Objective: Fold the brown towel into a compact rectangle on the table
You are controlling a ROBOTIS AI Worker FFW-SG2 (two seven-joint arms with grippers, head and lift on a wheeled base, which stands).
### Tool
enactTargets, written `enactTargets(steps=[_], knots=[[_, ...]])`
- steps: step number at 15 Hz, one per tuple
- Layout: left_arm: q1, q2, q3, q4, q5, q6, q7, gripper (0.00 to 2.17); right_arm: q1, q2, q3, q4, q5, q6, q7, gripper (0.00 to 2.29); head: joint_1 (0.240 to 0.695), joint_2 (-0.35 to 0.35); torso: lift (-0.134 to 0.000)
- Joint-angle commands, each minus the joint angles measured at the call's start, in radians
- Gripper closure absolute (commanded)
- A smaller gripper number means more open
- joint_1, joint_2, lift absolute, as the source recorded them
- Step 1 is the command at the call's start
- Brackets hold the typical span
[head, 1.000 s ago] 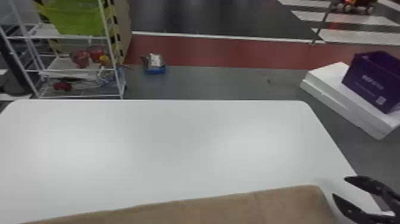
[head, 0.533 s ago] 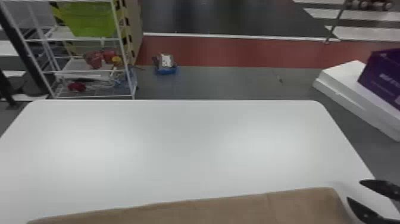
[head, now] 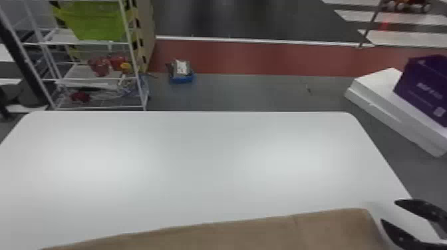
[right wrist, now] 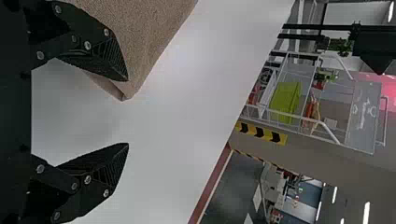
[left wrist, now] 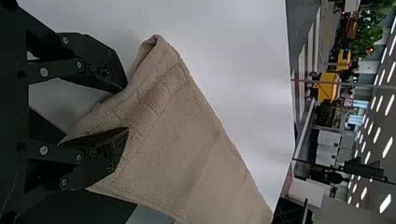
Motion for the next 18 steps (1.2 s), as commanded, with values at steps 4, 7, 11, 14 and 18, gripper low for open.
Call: enactTargets(steps=[4, 7, 11, 14, 18], knots=[[-0.007, 0.016, -0.025, -0.006, -0.020, -0.039, -0.042, 2.04, 0.000, 0.002, 0.002, 0.006, 0.000, 0.000, -0.002, 0.46, 0.695, -0.109, -0.123], [-0.053, 0.018, 0.001, -0.009, -0.029, -0.054, -0.042, 2.14, 0.000, 0.003, 0.003, 0.006, 0.000, 0.000, -0.002, 0.46, 0.695, -0.113, -0.123], [-0.125, 0.053, 0.039, 0.009, -0.069, -0.026, -0.042, 2.14, 0.000, 0.002, -0.002, 0.006, 0.000, -0.003, -0.002, 0.46, 0.695, -0.074, -0.123], [-0.210, 0.104, 0.070, 0.071, -0.121, -0.002, -0.042, 2.14, 0.000, 0.005, 0.000, 0.008, 0.000, -0.012, -0.002, 0.46, 0.695, -0.022, -0.123], [-0.328, 0.196, 0.082, 0.233, -0.180, 0.004, -0.042, 2.14, 0.000, 0.005, 0.003, 0.009, 0.000, -0.028, -0.003, 0.46, 0.695, 0.072, -0.123]])
